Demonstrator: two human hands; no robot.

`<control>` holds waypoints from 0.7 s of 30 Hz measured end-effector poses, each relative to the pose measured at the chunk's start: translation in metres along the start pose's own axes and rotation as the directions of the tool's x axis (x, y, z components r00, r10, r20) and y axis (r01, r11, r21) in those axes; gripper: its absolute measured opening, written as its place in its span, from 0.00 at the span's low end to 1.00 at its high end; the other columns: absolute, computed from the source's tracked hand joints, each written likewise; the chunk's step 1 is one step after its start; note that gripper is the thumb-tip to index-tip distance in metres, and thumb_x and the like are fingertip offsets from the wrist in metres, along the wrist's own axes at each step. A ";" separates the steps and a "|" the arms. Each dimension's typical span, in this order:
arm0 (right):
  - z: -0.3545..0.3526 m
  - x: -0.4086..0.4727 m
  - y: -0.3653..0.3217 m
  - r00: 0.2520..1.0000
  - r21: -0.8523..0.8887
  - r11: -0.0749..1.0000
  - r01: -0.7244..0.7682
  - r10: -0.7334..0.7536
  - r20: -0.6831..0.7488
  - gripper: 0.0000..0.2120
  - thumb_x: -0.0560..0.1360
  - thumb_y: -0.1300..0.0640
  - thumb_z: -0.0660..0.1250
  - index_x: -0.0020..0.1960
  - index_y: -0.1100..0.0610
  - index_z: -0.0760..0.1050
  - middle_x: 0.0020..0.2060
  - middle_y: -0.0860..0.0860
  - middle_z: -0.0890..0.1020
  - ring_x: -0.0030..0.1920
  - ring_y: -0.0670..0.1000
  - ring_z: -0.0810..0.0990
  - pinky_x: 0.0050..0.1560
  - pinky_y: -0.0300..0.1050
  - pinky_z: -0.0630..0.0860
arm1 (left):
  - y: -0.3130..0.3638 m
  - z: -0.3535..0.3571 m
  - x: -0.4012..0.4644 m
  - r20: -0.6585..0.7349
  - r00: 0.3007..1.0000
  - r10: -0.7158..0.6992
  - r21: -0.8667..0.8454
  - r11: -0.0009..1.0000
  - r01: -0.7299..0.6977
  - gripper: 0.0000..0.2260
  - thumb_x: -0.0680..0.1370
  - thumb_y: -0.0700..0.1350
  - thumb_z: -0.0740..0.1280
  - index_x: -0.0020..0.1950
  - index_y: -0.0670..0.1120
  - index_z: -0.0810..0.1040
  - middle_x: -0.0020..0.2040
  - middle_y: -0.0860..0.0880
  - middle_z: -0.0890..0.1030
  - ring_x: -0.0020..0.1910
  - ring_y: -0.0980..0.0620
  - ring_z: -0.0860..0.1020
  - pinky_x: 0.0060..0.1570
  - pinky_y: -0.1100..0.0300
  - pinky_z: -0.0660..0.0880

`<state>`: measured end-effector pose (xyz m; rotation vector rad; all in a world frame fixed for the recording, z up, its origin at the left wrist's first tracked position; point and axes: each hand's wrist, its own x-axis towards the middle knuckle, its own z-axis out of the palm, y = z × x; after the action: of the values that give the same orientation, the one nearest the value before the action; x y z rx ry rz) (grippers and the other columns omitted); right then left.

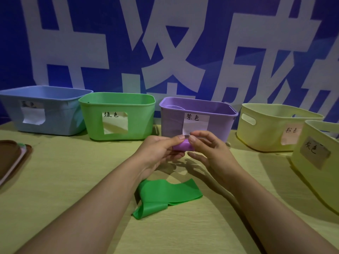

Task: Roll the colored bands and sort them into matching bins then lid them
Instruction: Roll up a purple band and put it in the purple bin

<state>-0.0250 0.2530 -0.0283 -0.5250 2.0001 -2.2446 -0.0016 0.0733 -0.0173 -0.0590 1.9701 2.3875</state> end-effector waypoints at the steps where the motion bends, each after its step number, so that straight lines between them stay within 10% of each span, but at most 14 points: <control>1: 0.000 0.000 0.000 0.999 -0.029 0.999 -0.024 0.024 -0.024 0.22 0.68 0.46 0.75 0.58 0.55 0.81 0.53 0.54 0.86 0.54 0.53 0.86 0.55 0.48 0.82 | 0.000 0.000 0.000 0.008 1.000 0.004 0.001 1.000 -0.004 0.15 0.75 0.44 0.75 0.56 0.36 0.83 0.49 0.38 0.87 0.45 0.46 0.86 0.46 0.62 0.83; 7: 0.001 -0.001 0.001 0.996 -0.154 0.985 -0.083 0.075 -0.056 0.14 0.75 0.49 0.72 0.50 0.60 0.84 0.35 0.52 0.85 0.38 0.50 0.82 0.43 0.39 0.82 | -0.001 -0.001 0.001 -0.020 0.999 0.046 0.039 0.998 -0.045 0.14 0.71 0.43 0.78 0.53 0.38 0.86 0.51 0.39 0.87 0.46 0.46 0.87 0.42 0.63 0.82; 21: 0.005 -0.001 0.003 0.998 0.096 0.995 -0.031 0.036 -0.047 0.17 0.70 0.47 0.76 0.53 0.56 0.86 0.42 0.53 0.85 0.47 0.51 0.81 0.54 0.47 0.79 | 0.000 0.006 0.001 0.002 0.998 0.063 -0.244 0.968 -0.061 0.14 0.77 0.39 0.73 0.60 0.35 0.82 0.54 0.38 0.86 0.50 0.46 0.86 0.50 0.60 0.84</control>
<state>-0.0227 0.2478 -0.0308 -0.4285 1.8963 -2.3405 -0.0024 0.0788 -0.0167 0.0062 1.6877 2.6513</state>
